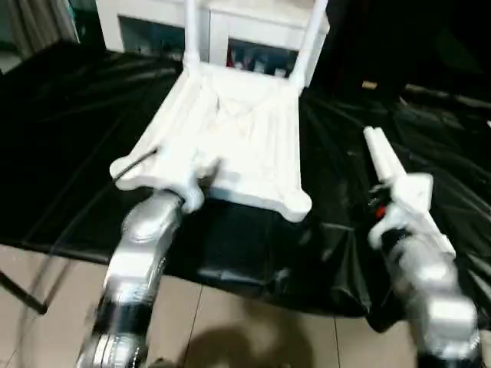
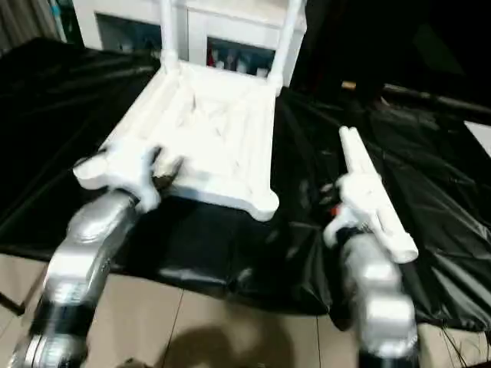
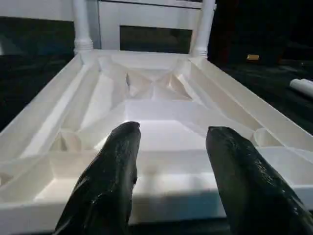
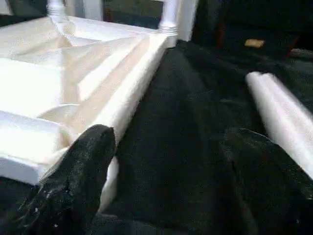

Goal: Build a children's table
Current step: Rotate table base

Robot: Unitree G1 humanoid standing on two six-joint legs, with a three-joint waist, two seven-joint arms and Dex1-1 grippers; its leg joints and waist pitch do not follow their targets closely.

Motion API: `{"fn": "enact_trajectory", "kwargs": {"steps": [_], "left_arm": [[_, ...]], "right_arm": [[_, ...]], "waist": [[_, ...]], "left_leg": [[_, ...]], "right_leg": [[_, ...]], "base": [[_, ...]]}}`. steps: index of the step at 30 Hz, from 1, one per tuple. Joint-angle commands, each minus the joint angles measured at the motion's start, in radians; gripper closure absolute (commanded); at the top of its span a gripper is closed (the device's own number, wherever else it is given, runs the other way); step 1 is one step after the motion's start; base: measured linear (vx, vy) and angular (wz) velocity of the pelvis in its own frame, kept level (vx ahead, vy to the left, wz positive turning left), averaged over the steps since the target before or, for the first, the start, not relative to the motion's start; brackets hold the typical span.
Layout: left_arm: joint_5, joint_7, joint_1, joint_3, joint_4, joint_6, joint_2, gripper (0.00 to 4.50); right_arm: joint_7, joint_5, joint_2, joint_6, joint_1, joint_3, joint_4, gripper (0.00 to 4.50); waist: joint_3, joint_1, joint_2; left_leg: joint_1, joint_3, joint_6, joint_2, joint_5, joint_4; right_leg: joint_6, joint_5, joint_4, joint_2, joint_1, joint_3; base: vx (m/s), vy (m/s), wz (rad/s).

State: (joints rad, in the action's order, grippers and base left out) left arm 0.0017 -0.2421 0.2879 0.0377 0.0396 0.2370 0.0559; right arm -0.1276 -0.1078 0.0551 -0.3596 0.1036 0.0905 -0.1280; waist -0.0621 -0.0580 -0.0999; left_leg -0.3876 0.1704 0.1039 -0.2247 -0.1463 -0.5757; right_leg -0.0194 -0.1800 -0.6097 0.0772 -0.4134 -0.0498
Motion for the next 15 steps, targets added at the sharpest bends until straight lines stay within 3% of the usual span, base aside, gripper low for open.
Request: {"fn": "enact_trajectory", "kwargs": {"steps": [1, 2, 3, 4, 5, 6, 7, 8, 9, 10, 11, 12, 13, 14, 15], "left_arm": [[0.002, 0.011, 0.005, -0.028, -0.042, -0.010, -0.014, 1.96], [-0.001, 0.014, 0.005, -0.030, -0.048, -0.004, -0.018, 1.96], [-0.002, 0.017, 0.005, -0.030, -0.051, -0.001, -0.021, 1.96], [-0.007, 0.027, 0.005, -0.030, -0.063, 0.016, -0.030, 1.96], [-0.005, 0.029, 0.005, -0.034, -0.066, 0.019, -0.030, 1.96], [0.000, 0.034, 0.004, -0.045, -0.073, 0.023, -0.029, 1.96], [-0.001, 0.030, 0.003, -0.051, -0.074, 0.023, -0.029, 1.96], [0.004, 0.030, 0.001, -0.055, -0.075, 0.023, -0.028, 1.96], [0.013, 0.028, -0.002, -0.063, -0.079, 0.022, -0.027, 1.96], [0.014, 0.029, -0.003, -0.064, -0.079, 0.023, -0.027, 1.96], [0.016, 0.033, -0.005, -0.063, -0.081, 0.026, -0.027, 1.96], [0.016, 0.037, -0.005, -0.060, -0.083, 0.026, -0.028, 1.96], [0.015, 0.038, -0.005, -0.059, -0.083, 0.027, -0.028, 1.96], [0.016, 0.047, -0.005, -0.053, -0.087, 0.033, -0.027, 1.96], [0.018, 0.050, -0.006, -0.053, -0.089, 0.029, -0.023, 1.96]], "right_arm": [[0.011, -0.009, 0.000, -0.003, 0.003, -0.007, -0.017, 0.59], [0.012, -0.009, -0.005, -0.008, 0.010, -0.015, -0.018, 0.59], [0.013, -0.007, -0.006, -0.012, 0.013, -0.018, -0.020, 0.59], [0.015, 0.002, -0.008, -0.028, 0.024, -0.028, -0.028, 0.59], [0.014, 0.006, -0.008, -0.030, 0.029, -0.030, -0.030, 0.59], [0.008, 0.012, -0.006, -0.032, 0.040, -0.034, -0.034, 0.59], [0.005, 0.013, -0.002, -0.035, 0.049, -0.034, -0.033, 0.59], [0.005, 0.014, 0.001, -0.036, 0.055, -0.034, -0.031, 0.59], [0.004, 0.016, 0.009, -0.037, 0.068, -0.035, -0.025, 0.59], [0.001, 0.017, 0.013, -0.040, 0.074, -0.037, -0.022, 0.59], [-0.005, 0.015, 0.018, -0.042, 0.079, -0.041, -0.019, 0.59], [-0.015, 0.011, 0.023, -0.041, 0.082, -0.047, -0.018, 0.59], [-0.016, 0.010, 0.023, -0.040, 0.082, -0.048, -0.017, 0.59], [-0.032, -0.001, 0.027, -0.042, 0.084, -0.061, -0.019, 0.59], [-0.039, 0.000, 0.031, -0.046, 0.083, -0.072, -0.022, 0.59]], "waist": [[0.054, 0.003, 0.012], [0.054, 0.009, 0.028], [0.046, 0.013, 0.016], [0.037, 0.021, 0.027], [0.034, 0.028, 0.028], [0.024, 0.039, 0.026], [0.014, 0.043, 0.051], [0.005, 0.022, 0.054], [0.005, -0.008, 0.033], [0.012, -0.014, 0.038], [0.023, -0.006, 0.007], [0.032, -0.039, -0.020], [0.061, -0.068, -0.031], [0.056, -0.069, -0.039], [0.047, -0.071, -0.026]], "left_leg": [[0.025, 0.000, 0.014, -0.002, -0.431, 0.069], [0.076, 0.039, 0.060, -0.005, -0.454, 0.026], [0.118, 0.043, 0.090, 0.008, -0.577, 0.003], [0.147, 0.035, 0.081, 0.001, -0.657, 0.005], [0.162, 0.028, 0.068, -0.009, -0.697, 0.010], [0.131, -0.006, 0.029, -0.033, -0.774, 0.056], [0.113, -0.015, 0.003, -0.089, -0.900, 0.132], [0.068, -0.001, -0.009, -0.136, -0.997, 0.201], [0.026, -0.012, -0.044, -0.110, -0.991, 0.202], [0.049, 0.006, -0.070, -0.097, -0.931, 0.160], [0.080, 0.015, -0.054, -0.053, -0.829, 0.083], [0.020, 0.012, -0.082, 0.047, -0.394, -0.115], [-0.046, -0.028, -0.126, 0.056, -0.219, -0.145], [-0.055, -0.034, -0.137, 0.067, -0.175, -0.142], [-0.039, -0.036, -0.152, 0.073, -0.094, -0.106]], "right_leg": [[0.044, -0.456, 0.103, 0.035, 0.019, 0.027], [0.009, -0.505, 0.139, -0.004, -0.041, 0.058], [-0.005, -0.617, 0.146, -0.043, -0.070, 0.032], [0.000, -0.634, 0.146, -0.065, -0.077, 0.012], [0.009, -0.624, 0.139, -0.074, -0.077, -0.005], [0.016, -0.587, 0.108, -0.055, -0.022, -0.045], [0.035, -0.521, 0.029, -0.030, 0.032, -0.063], [0.056, -0.347, -0.133, 0.007, 0.101, -0.068], [0.034, -0.288, -0.148, 0.029, 0.145, -0.054], [-0.012, -0.427, -0.145, 0.051, 0.156, 0.019], [-0.043, -0.677, -0.044, 0.063, 0.125, 0.060], [-0.080, -1.002, 0.142, 0.157, 0.144, 0.141], [-0.036, -0.765, 0.113, 0.146, 0.219, 0.186], [-0.029, -0.610, 0.101, 0.116, 0.219, 0.177], [0.041, -0.354, 0.096, 0.078, 0.209, 0.156]], "base": [[-0.100, -0.008, -0.05], [-0.086, -0.008, -0.06], [-0.093, -0.024, -0.36], [-0.024, -0.016, -0.29], [-0.030, 0.019, -0.73], [0.008, 0.094, -0.93], [0.008, 0.094, -0.93], [-0.031, 0.072, -0.92], [-0.036, -0.035, -0.63], [-0.036, -0.035, -0.63], [0.058, -0.121, -0.32], [0.093, -0.124, -0.18], [0.093, -0.124, -0.18], [0.108, -0.115, 0.11], [0.149, -0.102, 0.43]]}}
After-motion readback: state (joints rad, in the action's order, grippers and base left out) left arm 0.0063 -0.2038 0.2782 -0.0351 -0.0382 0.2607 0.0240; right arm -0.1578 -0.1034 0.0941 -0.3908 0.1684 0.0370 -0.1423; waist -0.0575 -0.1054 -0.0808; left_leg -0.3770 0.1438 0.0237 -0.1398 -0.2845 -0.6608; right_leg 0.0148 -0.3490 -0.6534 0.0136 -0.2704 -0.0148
